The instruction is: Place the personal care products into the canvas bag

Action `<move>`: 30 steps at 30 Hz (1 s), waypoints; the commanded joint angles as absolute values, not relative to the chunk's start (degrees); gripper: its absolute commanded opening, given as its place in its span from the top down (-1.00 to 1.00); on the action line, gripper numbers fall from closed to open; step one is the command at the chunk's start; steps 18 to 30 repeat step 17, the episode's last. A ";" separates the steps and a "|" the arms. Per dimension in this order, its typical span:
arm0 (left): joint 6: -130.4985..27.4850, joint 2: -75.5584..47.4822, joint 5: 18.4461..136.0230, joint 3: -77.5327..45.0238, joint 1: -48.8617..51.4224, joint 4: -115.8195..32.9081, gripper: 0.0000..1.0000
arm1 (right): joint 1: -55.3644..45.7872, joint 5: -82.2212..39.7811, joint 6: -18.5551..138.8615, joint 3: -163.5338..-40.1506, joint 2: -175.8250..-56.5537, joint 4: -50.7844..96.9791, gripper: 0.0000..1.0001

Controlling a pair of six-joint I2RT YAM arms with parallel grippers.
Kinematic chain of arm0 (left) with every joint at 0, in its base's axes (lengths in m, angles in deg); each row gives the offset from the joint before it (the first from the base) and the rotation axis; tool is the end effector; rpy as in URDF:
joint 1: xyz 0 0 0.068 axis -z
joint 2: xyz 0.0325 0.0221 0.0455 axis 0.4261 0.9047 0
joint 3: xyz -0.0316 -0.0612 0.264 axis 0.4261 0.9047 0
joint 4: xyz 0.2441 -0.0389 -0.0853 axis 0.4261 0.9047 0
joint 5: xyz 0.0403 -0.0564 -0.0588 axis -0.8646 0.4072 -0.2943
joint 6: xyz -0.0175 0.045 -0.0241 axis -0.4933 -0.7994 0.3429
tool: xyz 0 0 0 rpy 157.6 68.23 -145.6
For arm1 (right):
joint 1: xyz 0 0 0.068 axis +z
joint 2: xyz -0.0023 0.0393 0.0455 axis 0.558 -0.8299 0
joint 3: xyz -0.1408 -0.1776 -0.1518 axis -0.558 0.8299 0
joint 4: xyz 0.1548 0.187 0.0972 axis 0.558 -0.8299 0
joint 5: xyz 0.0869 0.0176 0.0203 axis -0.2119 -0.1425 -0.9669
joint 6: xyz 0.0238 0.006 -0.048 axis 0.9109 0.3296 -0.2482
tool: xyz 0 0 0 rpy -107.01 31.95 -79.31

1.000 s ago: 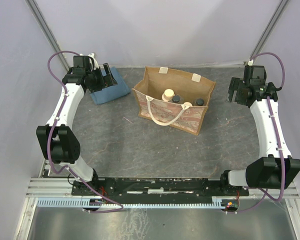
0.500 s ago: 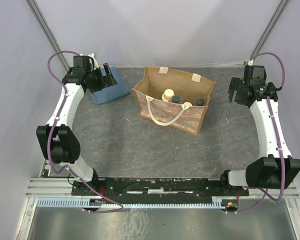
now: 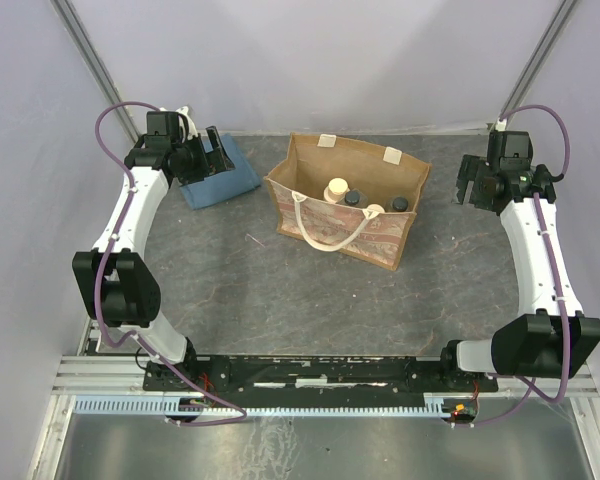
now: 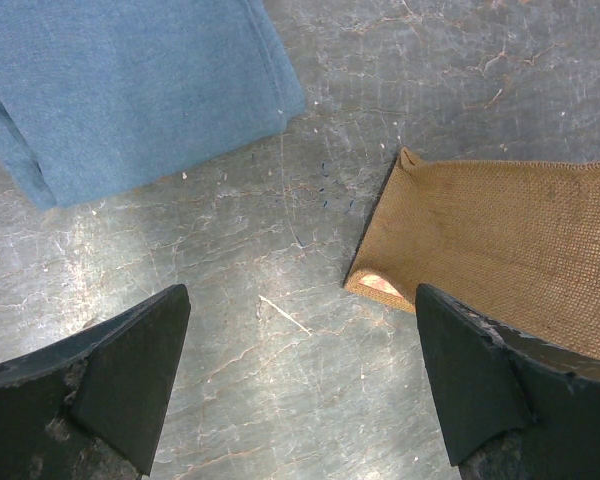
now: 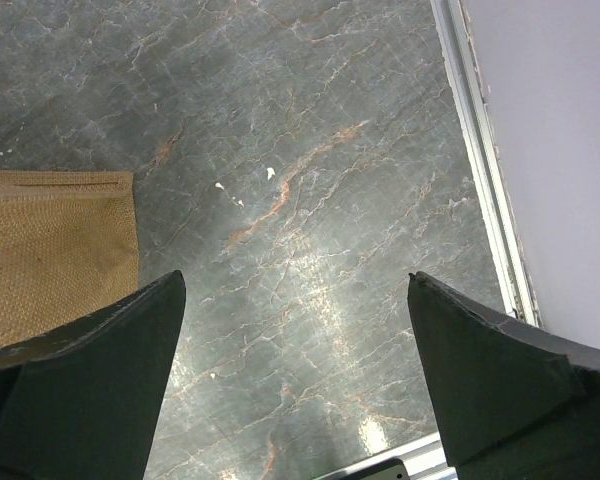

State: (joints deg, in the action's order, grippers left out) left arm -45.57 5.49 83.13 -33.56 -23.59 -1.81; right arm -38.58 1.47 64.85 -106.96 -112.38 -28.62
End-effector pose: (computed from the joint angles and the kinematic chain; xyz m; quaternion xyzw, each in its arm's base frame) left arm 0.3713 -0.0193 0.3389 -0.0772 0.9081 -0.1772 0.3714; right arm 0.2725 -0.0314 0.3642 0.1762 0.9124 -0.1015 0.3552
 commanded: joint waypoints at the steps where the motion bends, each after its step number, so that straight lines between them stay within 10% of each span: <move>1: -46.04 2.54 84.70 -34.22 -23.63 -4.11 -0.99 | -38.85 1.45 64.59 -107.55 -111.06 -26.78 -1.00; 30: -47.00 2.31 84.22 -34.01 -23.59 -4.31 -0.99 | -38.91 1.50 64.67 -107.83 -111.32 -26.88 -1.00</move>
